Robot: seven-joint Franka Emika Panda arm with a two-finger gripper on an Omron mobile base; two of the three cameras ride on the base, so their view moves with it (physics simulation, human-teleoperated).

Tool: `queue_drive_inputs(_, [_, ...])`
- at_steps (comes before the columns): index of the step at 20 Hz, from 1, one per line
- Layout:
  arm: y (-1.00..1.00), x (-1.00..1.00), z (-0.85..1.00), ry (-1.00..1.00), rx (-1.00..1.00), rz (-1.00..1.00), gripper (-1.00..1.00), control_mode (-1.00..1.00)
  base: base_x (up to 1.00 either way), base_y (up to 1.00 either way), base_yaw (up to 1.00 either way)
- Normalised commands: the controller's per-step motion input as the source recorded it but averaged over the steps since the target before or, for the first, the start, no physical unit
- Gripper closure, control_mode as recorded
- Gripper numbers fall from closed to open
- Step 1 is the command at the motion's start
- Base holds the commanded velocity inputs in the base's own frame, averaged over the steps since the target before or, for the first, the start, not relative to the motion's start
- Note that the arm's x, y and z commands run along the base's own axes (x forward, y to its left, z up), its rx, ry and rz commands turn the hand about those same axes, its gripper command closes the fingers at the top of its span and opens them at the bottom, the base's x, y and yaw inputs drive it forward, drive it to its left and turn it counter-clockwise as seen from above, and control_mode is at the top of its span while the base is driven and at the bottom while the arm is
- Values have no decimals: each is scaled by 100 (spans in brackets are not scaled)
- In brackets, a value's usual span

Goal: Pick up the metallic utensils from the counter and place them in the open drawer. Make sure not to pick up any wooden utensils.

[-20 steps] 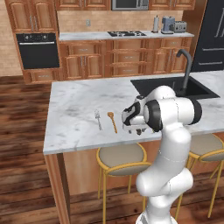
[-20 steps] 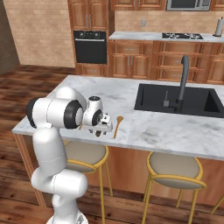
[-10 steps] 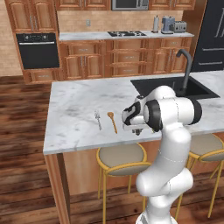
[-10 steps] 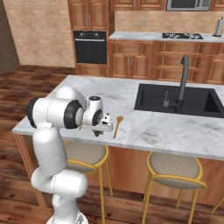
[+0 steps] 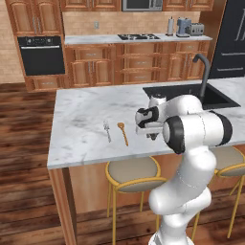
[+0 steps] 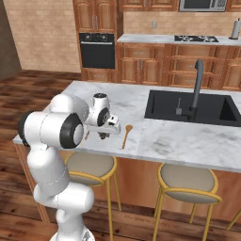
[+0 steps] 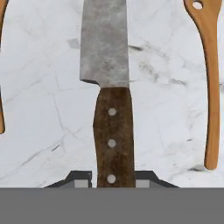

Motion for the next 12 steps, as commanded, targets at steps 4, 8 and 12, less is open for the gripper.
queue_drive_inputs(4, [0,-47,100,2,2,0,100,-100,0,0,0])
queue_drive_inputs(8, [0,-78,100,4,1,0,100,-100,0,0,0])
queue_drive_inputs(12, [0,-97,100,2,0,0,100,-100,0,0,0])
